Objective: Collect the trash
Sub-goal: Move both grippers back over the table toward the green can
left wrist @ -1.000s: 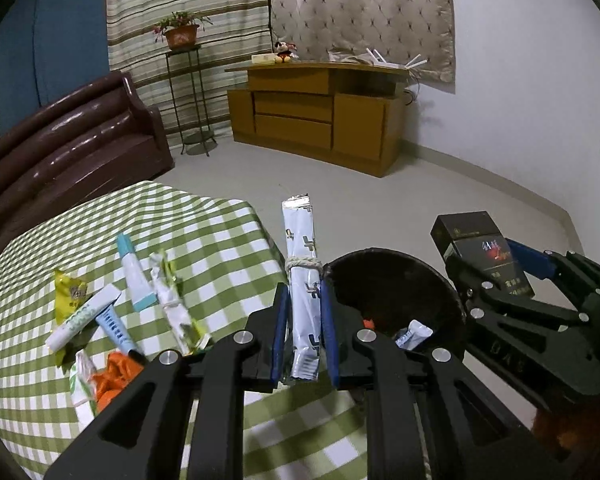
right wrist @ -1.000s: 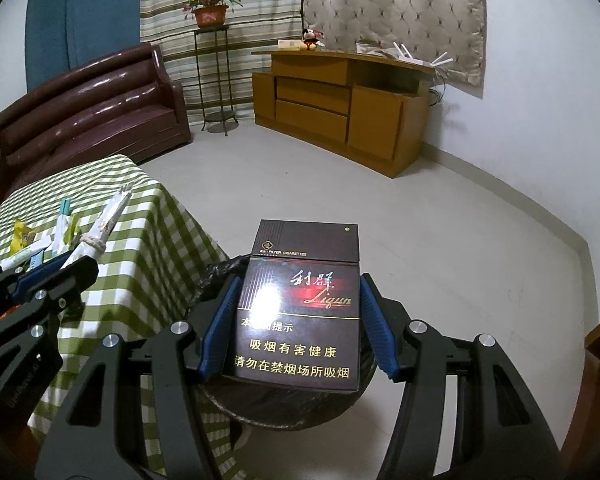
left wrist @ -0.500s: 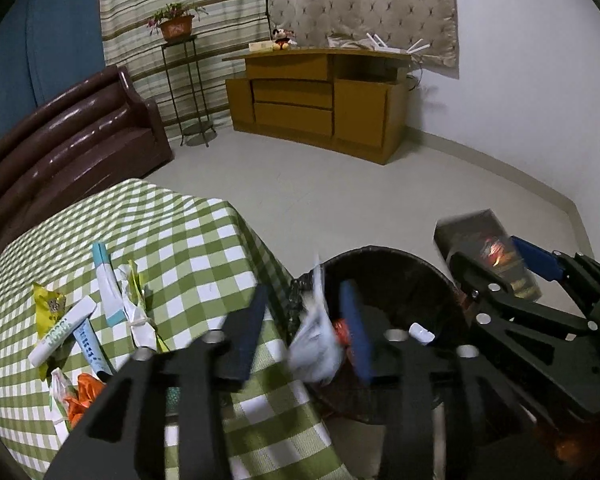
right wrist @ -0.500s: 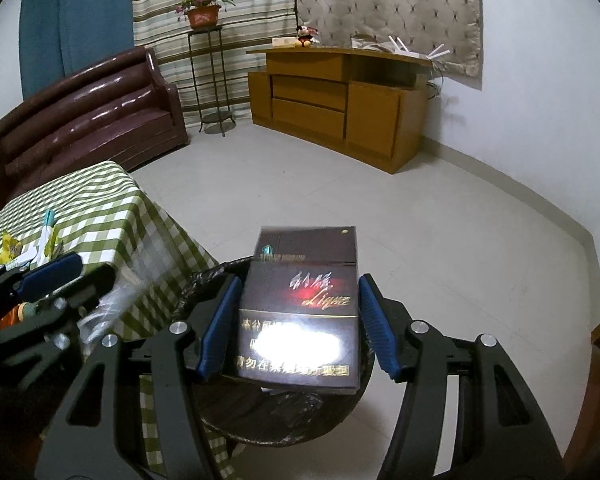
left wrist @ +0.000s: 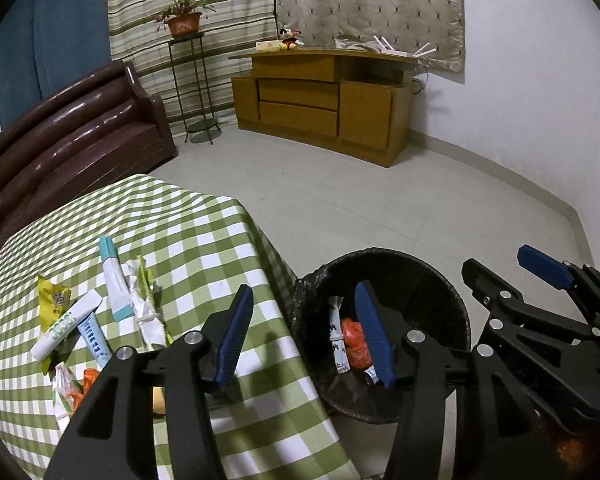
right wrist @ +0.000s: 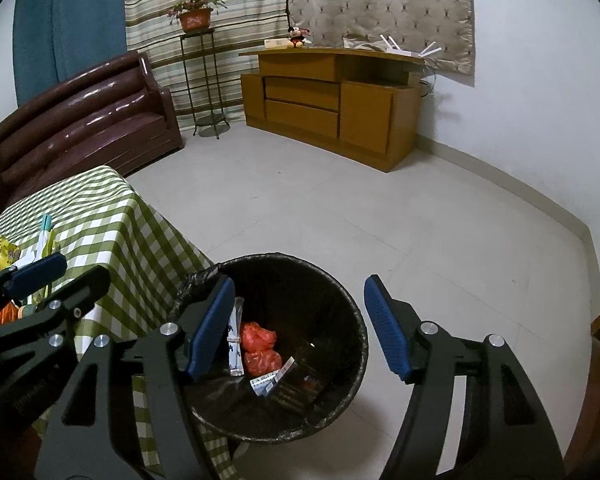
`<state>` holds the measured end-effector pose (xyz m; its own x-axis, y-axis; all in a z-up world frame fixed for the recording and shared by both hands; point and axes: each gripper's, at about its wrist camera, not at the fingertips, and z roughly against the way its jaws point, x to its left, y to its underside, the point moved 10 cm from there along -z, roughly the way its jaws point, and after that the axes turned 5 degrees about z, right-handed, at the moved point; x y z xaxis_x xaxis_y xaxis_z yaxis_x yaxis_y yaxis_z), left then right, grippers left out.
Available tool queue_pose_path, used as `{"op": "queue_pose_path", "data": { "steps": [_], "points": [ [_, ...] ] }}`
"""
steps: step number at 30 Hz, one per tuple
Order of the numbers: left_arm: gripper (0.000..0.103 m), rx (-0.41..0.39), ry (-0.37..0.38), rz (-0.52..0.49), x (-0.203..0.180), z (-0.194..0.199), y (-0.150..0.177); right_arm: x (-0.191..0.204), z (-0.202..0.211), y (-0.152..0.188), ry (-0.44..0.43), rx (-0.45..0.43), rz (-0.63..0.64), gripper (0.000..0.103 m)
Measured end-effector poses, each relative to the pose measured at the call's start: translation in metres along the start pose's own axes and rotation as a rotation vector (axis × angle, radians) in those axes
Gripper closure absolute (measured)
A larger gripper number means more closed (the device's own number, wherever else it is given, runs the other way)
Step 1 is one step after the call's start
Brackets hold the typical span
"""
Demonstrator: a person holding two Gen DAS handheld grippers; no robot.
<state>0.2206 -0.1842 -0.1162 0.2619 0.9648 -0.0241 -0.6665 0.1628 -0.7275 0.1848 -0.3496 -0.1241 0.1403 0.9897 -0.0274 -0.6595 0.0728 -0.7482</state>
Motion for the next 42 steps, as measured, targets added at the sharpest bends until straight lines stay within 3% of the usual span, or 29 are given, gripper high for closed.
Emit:
{"op": "queue_pose_path", "data": {
  "steps": [19,42],
  "points": [
    [0.050,-0.014,-0.077,0.059,0.049,0.040,0.019,0.045,0.025,0.011,-0.044,0.013,0.032,0.037],
    [0.043,-0.008,-0.254,0.216,0.182,0.091,0.064,0.160,0.051,0.009,-0.183,0.003,0.170,0.037]
  ]
}}
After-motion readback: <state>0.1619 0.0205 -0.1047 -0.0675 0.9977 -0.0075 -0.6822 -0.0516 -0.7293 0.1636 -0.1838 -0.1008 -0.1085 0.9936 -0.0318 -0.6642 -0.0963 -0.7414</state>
